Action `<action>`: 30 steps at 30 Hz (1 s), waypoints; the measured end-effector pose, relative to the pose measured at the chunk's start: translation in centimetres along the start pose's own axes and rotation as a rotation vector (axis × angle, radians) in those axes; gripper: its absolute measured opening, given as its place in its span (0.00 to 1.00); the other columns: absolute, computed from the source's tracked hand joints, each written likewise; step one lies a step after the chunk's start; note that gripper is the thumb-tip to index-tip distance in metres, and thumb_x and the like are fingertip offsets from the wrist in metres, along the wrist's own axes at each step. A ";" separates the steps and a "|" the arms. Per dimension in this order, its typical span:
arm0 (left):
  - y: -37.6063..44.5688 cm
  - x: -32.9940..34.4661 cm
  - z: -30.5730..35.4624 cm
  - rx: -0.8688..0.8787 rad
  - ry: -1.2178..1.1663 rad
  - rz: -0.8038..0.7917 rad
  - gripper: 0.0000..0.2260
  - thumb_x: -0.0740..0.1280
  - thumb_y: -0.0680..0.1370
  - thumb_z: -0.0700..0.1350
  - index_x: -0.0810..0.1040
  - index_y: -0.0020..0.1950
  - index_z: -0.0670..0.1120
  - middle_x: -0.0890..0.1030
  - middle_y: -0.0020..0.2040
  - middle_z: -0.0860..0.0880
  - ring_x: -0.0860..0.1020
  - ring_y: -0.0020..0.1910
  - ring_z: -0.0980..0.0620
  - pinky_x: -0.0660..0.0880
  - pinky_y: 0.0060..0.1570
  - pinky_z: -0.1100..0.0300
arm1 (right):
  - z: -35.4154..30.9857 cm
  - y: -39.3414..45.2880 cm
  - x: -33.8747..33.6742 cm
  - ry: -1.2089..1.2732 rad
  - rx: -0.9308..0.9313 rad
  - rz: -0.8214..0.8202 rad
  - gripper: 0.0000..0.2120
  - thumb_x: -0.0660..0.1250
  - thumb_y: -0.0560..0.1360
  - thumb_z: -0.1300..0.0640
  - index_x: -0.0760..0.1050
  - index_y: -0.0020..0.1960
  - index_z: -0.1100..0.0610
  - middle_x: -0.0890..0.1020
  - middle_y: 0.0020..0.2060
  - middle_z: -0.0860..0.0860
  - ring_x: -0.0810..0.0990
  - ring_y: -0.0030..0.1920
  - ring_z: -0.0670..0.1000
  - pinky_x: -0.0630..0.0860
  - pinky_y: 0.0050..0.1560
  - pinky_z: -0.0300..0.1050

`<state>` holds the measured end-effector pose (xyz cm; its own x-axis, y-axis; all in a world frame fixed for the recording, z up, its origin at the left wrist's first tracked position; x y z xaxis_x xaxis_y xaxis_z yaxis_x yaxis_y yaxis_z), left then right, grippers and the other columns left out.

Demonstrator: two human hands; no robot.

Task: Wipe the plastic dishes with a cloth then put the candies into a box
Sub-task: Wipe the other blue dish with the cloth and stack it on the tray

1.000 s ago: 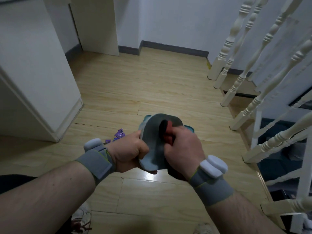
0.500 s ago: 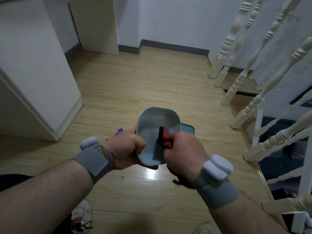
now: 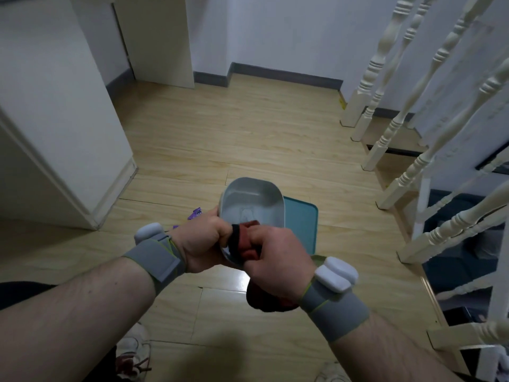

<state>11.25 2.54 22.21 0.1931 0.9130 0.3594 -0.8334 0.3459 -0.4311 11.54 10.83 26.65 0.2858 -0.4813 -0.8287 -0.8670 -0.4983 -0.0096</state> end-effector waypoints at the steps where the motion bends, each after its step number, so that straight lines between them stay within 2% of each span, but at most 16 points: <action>1: 0.2 -0.2 -0.2 -0.001 -0.008 0.013 0.36 0.54 0.57 0.29 0.73 0.64 0.40 0.79 0.50 0.36 0.80 0.47 0.35 0.79 0.42 0.38 | 0.8 0.0 0.3 -0.048 0.042 -0.027 0.08 0.67 0.67 0.55 0.81 0.45 0.49 0.83 0.39 0.47 0.80 0.42 0.52 0.78 0.42 0.45; 4: 0.5 -0.5 -1.0 -0.005 0.022 0.087 0.34 0.55 0.56 0.30 0.73 0.63 0.41 0.78 0.51 0.36 0.78 0.49 0.32 0.76 0.48 0.29 | 3.2 0.0 -0.3 -0.079 0.193 -0.018 0.06 0.66 0.68 0.56 0.80 0.43 0.53 0.80 0.34 0.51 0.79 0.42 0.56 0.71 0.38 0.41; 7: 1.2 -1.6 -1.3 -0.034 0.001 0.191 0.23 0.55 0.65 0.30 0.77 0.56 0.42 0.79 0.49 0.38 0.78 0.48 0.35 0.76 0.52 0.33 | 4.7 0.0 -1.8 -0.010 0.250 0.082 0.02 0.66 0.66 0.58 0.78 0.37 0.54 0.76 0.29 0.51 0.78 0.39 0.56 0.72 0.37 0.43; 9: 1.7 -3.6 -1.8 -0.069 -0.078 0.297 0.19 0.53 0.71 0.32 0.75 0.57 0.41 0.79 0.55 0.39 0.78 0.53 0.35 0.77 0.52 0.36 | 5.4 0.0 -2.6 0.018 0.267 0.142 0.03 0.67 0.65 0.58 0.75 0.34 0.53 0.75 0.26 0.49 0.76 0.36 0.54 0.70 0.35 0.42; 11: 2.0 -5.9 -2.3 -0.090 -0.152 0.400 0.18 0.55 0.72 0.35 0.74 0.59 0.42 0.78 0.59 0.38 0.77 0.56 0.35 0.78 0.51 0.39 | 6.4 -0.1 -3.4 0.049 0.303 0.192 0.01 0.69 0.66 0.57 0.78 0.37 0.54 0.78 0.28 0.49 0.77 0.36 0.52 0.71 0.34 0.41; 13: 2.3 -7.6 -2.9 -0.114 -0.197 0.456 0.17 0.56 0.73 0.36 0.74 0.59 0.42 0.78 0.58 0.39 0.77 0.56 0.36 0.79 0.50 0.42 | 8.0 -0.2 -3.7 0.113 0.363 0.196 0.05 0.71 0.65 0.57 0.81 0.41 0.55 0.81 0.31 0.50 0.80 0.37 0.52 0.76 0.38 0.43; 17: 5.0 -10.6 -3.4 -0.132 -0.224 0.517 0.20 0.55 0.72 0.34 0.72 0.63 0.42 0.78 0.60 0.38 0.77 0.58 0.37 0.80 0.44 0.45 | 11.5 1.5 -2.4 0.210 0.466 0.124 0.08 0.71 0.63 0.59 0.82 0.42 0.56 0.83 0.35 0.54 0.82 0.40 0.55 0.78 0.42 0.48; 20: 8.2 -12.3 -4.1 -0.152 -0.172 0.578 0.21 0.55 0.72 0.32 0.71 0.64 0.41 0.77 0.59 0.40 0.77 0.56 0.38 0.80 0.43 0.45 | 14.1 3.0 -1.0 0.208 0.524 0.091 0.09 0.70 0.61 0.56 0.83 0.41 0.54 0.83 0.36 0.55 0.82 0.40 0.55 0.77 0.42 0.47; 24: 14.3 -15.2 -5.8 -0.203 -0.027 0.640 0.13 0.58 0.75 0.33 0.71 0.59 0.40 0.79 0.50 0.41 0.79 0.49 0.40 0.80 0.44 0.46 | 19.0 5.6 1.8 0.277 0.631 0.060 0.02 0.72 0.63 0.57 0.80 0.35 0.52 0.82 0.35 0.54 0.81 0.40 0.54 0.74 0.41 0.45; 25: 14.8 -15.8 -5.5 -0.185 0.015 0.659 0.11 0.58 0.76 0.33 0.72 0.58 0.40 0.79 0.49 0.41 0.79 0.47 0.41 0.80 0.44 0.47 | 19.1 5.8 1.8 0.284 0.628 0.059 0.04 0.72 0.64 0.58 0.79 0.35 0.51 0.82 0.34 0.53 0.81 0.40 0.54 0.74 0.41 0.45; 28: 19.4 -18.4 -6.4 -0.168 0.134 0.702 0.08 0.61 0.77 0.35 0.71 0.55 0.43 0.78 0.48 0.42 0.79 0.46 0.41 0.79 0.43 0.48 | 22.2 7.4 3.7 0.327 0.674 0.045 0.04 0.72 0.62 0.58 0.80 0.36 0.51 0.83 0.37 0.54 0.81 0.42 0.54 0.78 0.46 0.48; 30: 22.6 -20.0 -7.4 -0.180 0.205 0.714 0.07 0.64 0.77 0.37 0.72 0.55 0.44 0.79 0.51 0.42 0.80 0.48 0.40 0.80 0.46 0.47 | 24.5 8.5 5.1 0.362 0.709 0.034 0.08 0.71 0.59 0.56 0.82 0.38 0.53 0.84 0.38 0.54 0.82 0.41 0.54 0.80 0.48 0.52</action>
<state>-7.58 -6.29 -0.87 -0.2538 0.9441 -0.2104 -0.6981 -0.3293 -0.6358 -4.36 21.80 8.60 0.2635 -0.7530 -0.6029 -0.8962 0.0400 -0.4418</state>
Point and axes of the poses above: each hand's wrist, its own y-axis towards the middle knuckle, its own x-axis out of the palm, z = x × y, the point moved 9 cm from there along y, towards the middle knuckle
